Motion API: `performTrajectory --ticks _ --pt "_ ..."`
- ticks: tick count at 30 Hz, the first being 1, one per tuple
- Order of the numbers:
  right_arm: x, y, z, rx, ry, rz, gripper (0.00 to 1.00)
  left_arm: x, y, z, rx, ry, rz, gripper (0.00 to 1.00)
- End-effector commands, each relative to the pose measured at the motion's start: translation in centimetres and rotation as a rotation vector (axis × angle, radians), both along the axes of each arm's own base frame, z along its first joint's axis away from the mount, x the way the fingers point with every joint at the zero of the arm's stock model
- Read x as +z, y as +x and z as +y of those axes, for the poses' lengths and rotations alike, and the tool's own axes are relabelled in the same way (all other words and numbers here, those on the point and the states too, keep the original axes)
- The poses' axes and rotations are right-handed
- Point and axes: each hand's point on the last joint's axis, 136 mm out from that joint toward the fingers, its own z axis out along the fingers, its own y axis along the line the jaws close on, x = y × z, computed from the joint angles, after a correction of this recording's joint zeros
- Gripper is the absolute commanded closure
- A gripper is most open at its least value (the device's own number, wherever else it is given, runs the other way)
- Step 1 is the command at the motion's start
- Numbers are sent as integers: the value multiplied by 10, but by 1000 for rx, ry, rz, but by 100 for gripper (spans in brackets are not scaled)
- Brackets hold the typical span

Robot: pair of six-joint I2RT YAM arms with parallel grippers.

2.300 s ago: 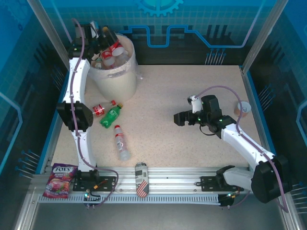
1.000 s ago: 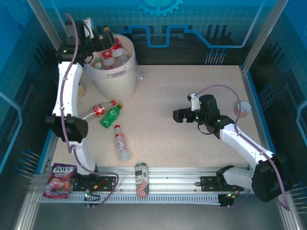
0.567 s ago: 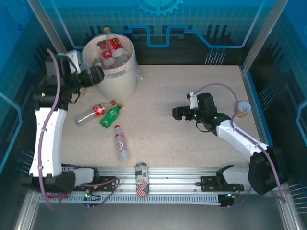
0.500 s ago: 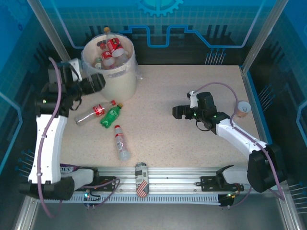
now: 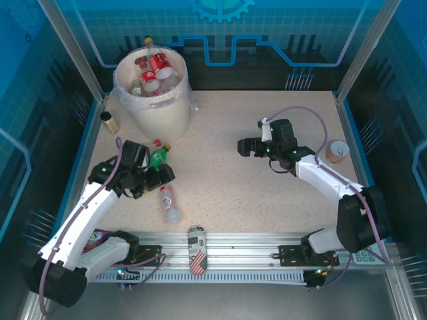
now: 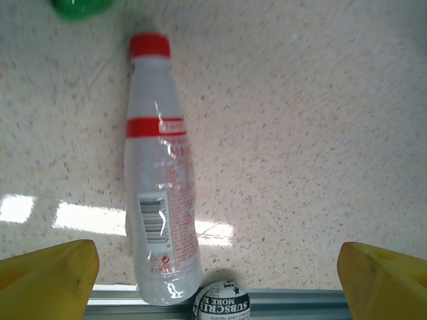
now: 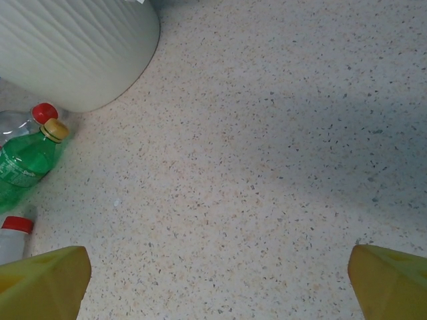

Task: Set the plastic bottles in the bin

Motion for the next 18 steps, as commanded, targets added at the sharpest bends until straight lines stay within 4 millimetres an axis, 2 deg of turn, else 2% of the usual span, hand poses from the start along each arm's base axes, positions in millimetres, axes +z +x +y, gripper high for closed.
performTrajectory --ticks 1,3,8,14,17,18 --pt "5 8 1 -10 28 -3 0 -25 -10 -17 45 -85 74 7" --pt "5 7 1 -14 31 -3 0 -42 -14 -22 36 -86 106 7" --pt "2 3 -3 -22 22 0 0 -73 -18 -21 31 -55 164 8" --pt "-3 -4 -6 -29 28 8 0 -96 -10 -22 42 -44 173 15" --pt "2 -5 -7 -33 31 -2 0 -106 -8 -23 39 -37 193 17" --pt "-8 -10 -9 -35 21 17 0 -108 -7 -22 38 -31 193 19"
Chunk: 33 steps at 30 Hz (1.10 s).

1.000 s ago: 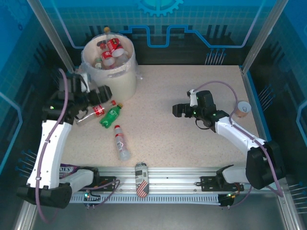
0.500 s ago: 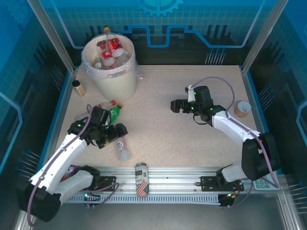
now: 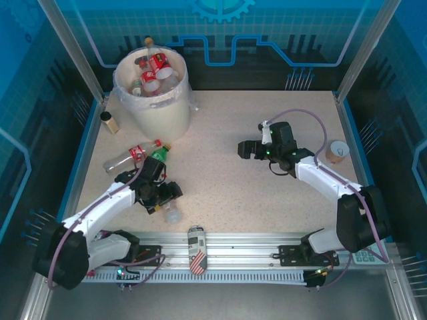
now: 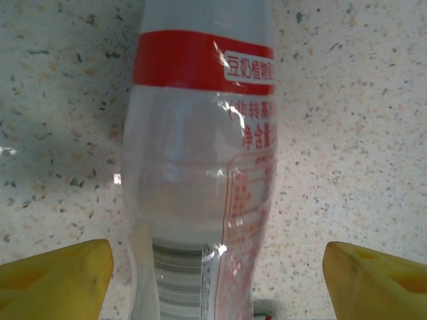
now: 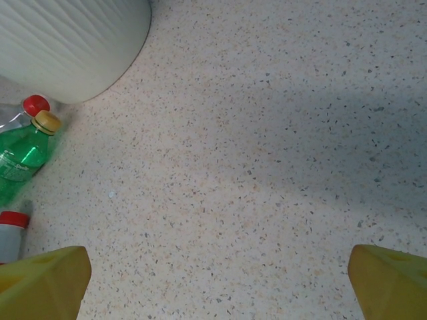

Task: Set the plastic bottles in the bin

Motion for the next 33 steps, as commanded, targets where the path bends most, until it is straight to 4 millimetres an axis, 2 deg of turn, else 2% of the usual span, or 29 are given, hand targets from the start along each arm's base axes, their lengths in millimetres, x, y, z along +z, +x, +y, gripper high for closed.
performTrajectory --ticks 1,6,14,19,23,27,33 --pt "1 -6 -8 -22 11 -8 0 -6 6 -4 0 -6 -13 20" --pt "-2 -7 -8 -20 11 -1 0 -14 8 7 -15 70 -13 25" --pt "-1 -7 -8 -14 9 -1 0 -23 10 8 -17 80 -4 29" --pt "-2 -8 -8 -15 8 0 0 -18 13 6 -20 73 -21 38" --pt "1 -7 -8 -16 11 -4 0 -5 17 -1 -52 64 -42 40" --pt "1 -6 -7 -17 11 -5 0 13 25 -17 -105 42 -80 41" --pt "3 -7 -10 -22 4 -9 0 61 51 -51 -196 -33 -220 46"
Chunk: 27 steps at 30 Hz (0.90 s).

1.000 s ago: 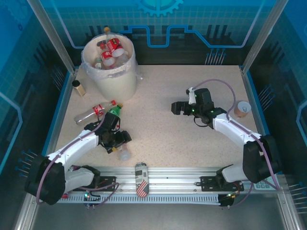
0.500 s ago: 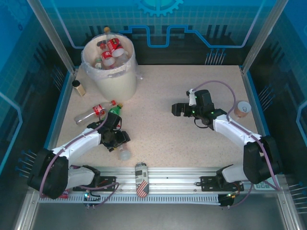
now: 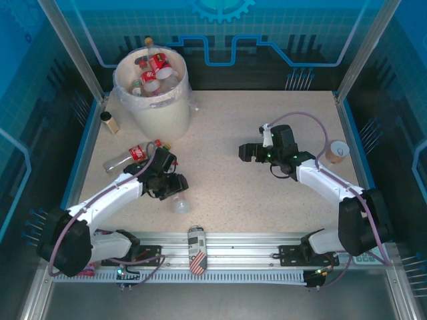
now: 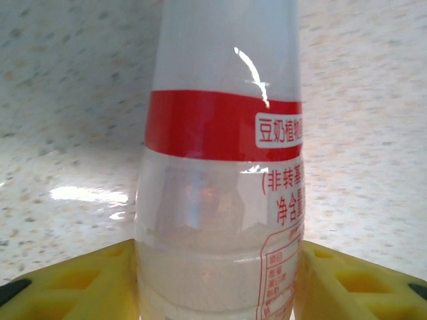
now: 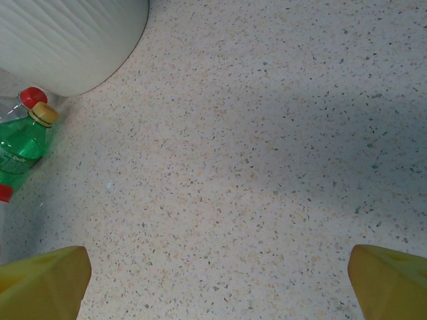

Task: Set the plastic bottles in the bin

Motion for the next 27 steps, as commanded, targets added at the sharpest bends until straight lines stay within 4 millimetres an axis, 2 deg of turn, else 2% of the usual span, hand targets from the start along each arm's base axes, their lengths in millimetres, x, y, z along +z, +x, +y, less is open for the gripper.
performTrajectory --ticks 1,7,10,17,20,22,27 --pt "10 1 -7 -23 4 -20 0 38 16 -24 -93 -58 -101 46" --pt "12 0 -10 -31 0 -25 0 103 41 -57 -198 -123 -235 45" --pt "13 0 -11 -34 -4 -27 0 143 56 -72 -230 -181 -332 45" --pt "15 0 -11 -39 -2 -39 0 244 110 -79 -230 -215 -632 44" --pt "16 -1 -12 -39 -3 -43 0 273 135 -63 -197 -214 -712 44" --pt "16 -1 -13 -40 -10 -47 0 288 154 -41 -150 -185 -752 44" --pt "20 -2 -16 -47 -8 -64 0 325 197 34 -1 -63 -845 45"
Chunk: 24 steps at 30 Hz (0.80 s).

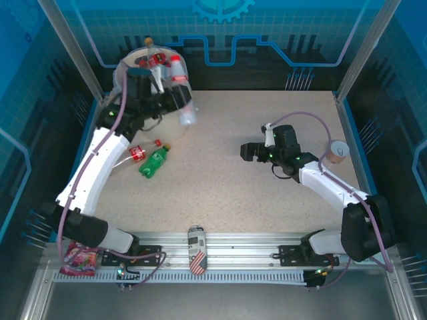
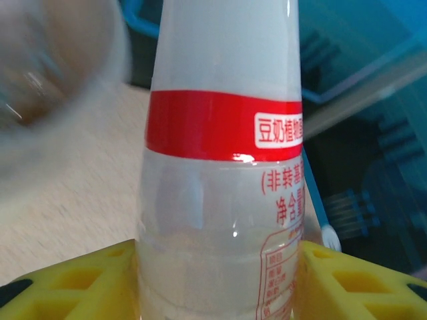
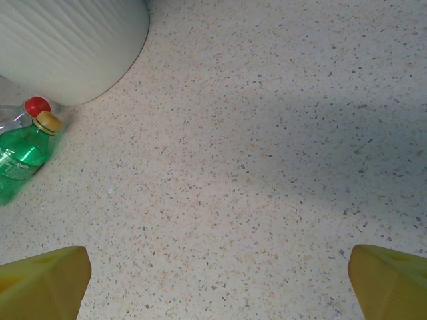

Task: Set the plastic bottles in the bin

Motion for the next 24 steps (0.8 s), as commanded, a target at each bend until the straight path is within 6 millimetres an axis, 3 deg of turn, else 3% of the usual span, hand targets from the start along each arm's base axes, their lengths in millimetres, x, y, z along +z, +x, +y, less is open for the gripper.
performTrajectory --ticks 1,8,12,16,24 --pt "8 1 -9 -26 1 -32 0 30 20 48 103 78 -95 45" --pt "10 -4 -11 -38 11 -38 0 58 57 137 316 69 -160 46" --pt "9 -7 -16 -49 -4 -39 0 50 75 176 390 127 -114 46" --pt "8 -10 -19 -59 -9 -38 0 23 94 189 379 190 -32 46" --pt "7 -13 -18 -53 2 -32 0 -28 123 186 301 225 71 46"
